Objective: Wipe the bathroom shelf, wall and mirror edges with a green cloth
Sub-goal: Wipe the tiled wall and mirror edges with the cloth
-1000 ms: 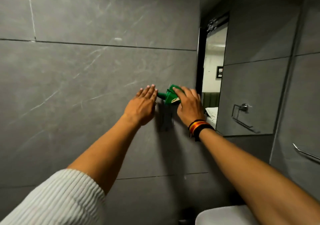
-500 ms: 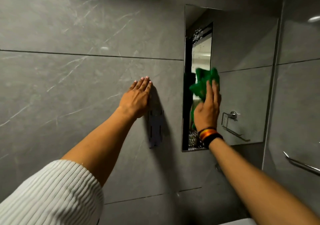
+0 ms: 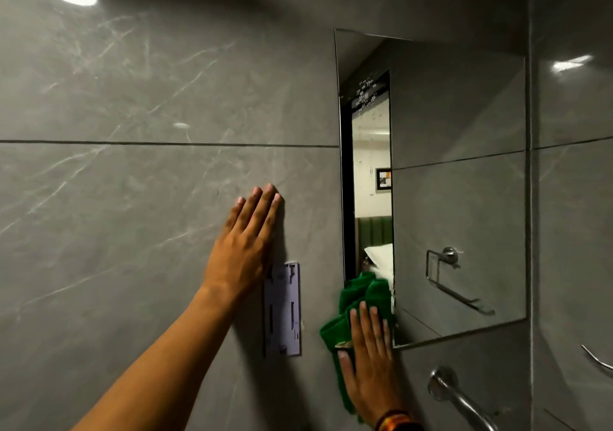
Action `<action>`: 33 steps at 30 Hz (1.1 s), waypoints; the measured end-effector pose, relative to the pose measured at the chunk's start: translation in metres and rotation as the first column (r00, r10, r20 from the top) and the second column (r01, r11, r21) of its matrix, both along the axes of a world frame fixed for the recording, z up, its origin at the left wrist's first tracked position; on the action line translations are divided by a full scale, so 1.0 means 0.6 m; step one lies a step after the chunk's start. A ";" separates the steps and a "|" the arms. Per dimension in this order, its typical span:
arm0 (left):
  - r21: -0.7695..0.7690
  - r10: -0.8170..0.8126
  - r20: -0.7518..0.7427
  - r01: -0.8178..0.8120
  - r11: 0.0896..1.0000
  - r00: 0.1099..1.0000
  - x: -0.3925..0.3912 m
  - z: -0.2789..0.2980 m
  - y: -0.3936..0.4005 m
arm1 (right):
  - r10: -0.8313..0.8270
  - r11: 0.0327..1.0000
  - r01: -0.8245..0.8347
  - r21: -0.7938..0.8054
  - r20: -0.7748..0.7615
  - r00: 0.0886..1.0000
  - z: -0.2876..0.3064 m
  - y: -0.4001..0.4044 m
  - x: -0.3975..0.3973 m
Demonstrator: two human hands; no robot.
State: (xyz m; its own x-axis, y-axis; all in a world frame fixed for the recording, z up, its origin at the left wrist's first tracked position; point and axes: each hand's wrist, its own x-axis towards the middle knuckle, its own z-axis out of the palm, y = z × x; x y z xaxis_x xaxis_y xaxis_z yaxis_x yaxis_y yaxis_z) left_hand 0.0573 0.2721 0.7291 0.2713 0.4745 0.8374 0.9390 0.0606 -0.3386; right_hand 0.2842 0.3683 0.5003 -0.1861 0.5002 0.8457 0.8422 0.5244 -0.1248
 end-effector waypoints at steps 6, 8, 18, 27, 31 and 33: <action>0.085 0.016 -0.011 -0.015 0.996 1.000 -0.003 -0.008 0.020 | -0.016 0.969 0.031 0.246 -0.062 0.998 0.307 0.052 -0.002; 0.108 0.013 -0.016 -0.011 0.994 1.000 -0.004 -0.009 0.025 | -0.014 0.948 0.036 0.315 -0.073 0.997 0.412 0.050 -0.006; 0.164 0.027 -0.056 -0.017 0.986 0.998 -0.014 -0.015 0.040 | -0.043 0.910 0.094 0.403 -0.132 0.990 0.780 0.022 -0.060; 0.162 0.060 -0.088 -0.045 0.986 0.994 -0.014 -0.015 0.032 | 0.001 0.906 0.097 0.413 -0.231 0.973 0.781 0.085 0.062; 0.158 0.050 -0.086 -0.036 0.987 0.995 -0.015 -0.019 0.035 | -0.055 0.919 0.192 0.344 -0.369 0.928 0.804 0.133 0.155; 0.164 0.038 -0.077 -0.025 0.986 0.996 -0.016 -0.020 0.037 | -0.059 0.930 0.212 0.299 -0.449 0.892 0.818 0.161 0.200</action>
